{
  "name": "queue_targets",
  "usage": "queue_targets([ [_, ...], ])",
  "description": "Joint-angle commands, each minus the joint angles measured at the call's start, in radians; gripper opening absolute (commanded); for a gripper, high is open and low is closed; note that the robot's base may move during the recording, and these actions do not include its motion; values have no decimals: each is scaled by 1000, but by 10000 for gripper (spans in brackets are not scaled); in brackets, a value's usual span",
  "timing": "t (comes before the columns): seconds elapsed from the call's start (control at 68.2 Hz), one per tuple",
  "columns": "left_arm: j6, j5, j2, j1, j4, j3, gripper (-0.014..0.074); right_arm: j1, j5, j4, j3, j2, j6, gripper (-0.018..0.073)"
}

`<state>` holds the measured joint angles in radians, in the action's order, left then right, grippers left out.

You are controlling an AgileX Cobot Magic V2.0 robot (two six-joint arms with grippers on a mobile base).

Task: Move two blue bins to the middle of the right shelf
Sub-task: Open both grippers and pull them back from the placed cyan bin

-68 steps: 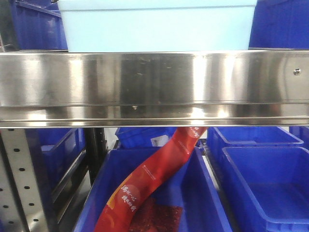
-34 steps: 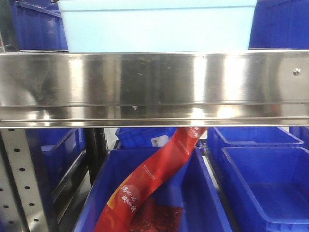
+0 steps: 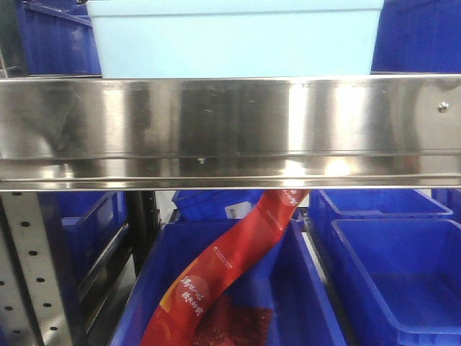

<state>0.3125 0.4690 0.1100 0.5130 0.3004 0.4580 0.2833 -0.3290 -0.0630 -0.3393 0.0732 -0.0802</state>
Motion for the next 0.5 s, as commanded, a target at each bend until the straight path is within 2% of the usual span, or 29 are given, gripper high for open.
queue_targets([
  [0.0,4,-24,-5,-3,2,1,-111,-3,23,-10,4,-5,0,-162],
  [0.147,4,-24,-4,-4,-12,-11,-111,-3,23,-10,4,-5,0,-162],
  [0.22,-30,-9,-5,-39,-27,-18,-111,-3,23,-10,4,-5,0,-162],
  [0.279,-119,-6,-13,-88,-74,-39,-111,-3,23,-10,4,-5,0,-162],
  [0.323,-150,-12,-25,-136,-123,-66,-111,-3,23,-10,4,-5,0,-162],
  [0.396,-155,-55,-62,-217,-186,-147,-111,-3,23,-10,4,-5,0,-162],
  [0.484,-155,-178,-110,-302,-201,-265,-111,-3,23,-10,4,-5,0,-162],
])
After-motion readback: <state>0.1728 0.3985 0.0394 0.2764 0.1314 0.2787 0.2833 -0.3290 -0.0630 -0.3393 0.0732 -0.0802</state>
